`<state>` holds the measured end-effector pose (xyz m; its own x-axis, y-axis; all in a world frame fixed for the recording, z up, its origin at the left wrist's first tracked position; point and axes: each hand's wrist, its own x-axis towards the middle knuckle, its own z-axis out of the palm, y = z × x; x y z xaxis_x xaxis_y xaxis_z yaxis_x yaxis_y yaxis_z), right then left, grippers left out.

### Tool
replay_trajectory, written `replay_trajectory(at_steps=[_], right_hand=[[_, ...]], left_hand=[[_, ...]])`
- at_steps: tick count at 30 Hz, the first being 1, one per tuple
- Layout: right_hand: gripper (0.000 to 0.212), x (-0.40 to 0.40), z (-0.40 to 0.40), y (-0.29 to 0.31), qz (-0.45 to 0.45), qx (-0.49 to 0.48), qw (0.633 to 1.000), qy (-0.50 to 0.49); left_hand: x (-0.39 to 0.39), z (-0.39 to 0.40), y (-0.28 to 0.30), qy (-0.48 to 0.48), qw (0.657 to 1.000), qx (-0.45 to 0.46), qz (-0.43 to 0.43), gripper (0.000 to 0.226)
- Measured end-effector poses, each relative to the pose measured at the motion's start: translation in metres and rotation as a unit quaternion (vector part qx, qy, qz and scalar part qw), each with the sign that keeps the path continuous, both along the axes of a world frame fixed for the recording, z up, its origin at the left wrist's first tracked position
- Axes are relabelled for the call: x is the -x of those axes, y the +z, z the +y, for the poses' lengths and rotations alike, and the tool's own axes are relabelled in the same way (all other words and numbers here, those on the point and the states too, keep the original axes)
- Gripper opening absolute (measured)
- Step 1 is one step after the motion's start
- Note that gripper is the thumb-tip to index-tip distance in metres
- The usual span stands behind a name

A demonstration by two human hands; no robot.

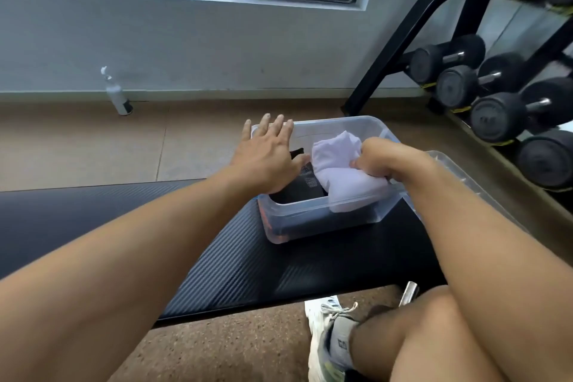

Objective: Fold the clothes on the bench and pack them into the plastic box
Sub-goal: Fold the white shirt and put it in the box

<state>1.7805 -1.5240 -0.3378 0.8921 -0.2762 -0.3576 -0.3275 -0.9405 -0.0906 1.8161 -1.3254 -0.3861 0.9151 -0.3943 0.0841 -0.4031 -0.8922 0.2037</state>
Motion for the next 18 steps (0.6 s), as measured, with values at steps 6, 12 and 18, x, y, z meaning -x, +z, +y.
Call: replay_trajectory(at_steps=[6,12,18], right_hand=[[0.034,-0.008,0.003,0.0,-0.002,0.08,0.997,-0.02],[0.073,-0.003,0.01,0.022,-0.097,0.065,0.984,0.133],[0.098,-0.013,0.006,-0.008,0.093,0.072,0.975,0.186]], left_hand=[[-0.002,0.0,-0.002,-0.004,1.0,-0.01,-0.008,0.081],[-0.002,-0.001,-0.002,-0.004,1.0,-0.029,-0.008,0.08],[-0.001,0.0,-0.001,-0.008,0.999,-0.037,-0.005,0.079]])
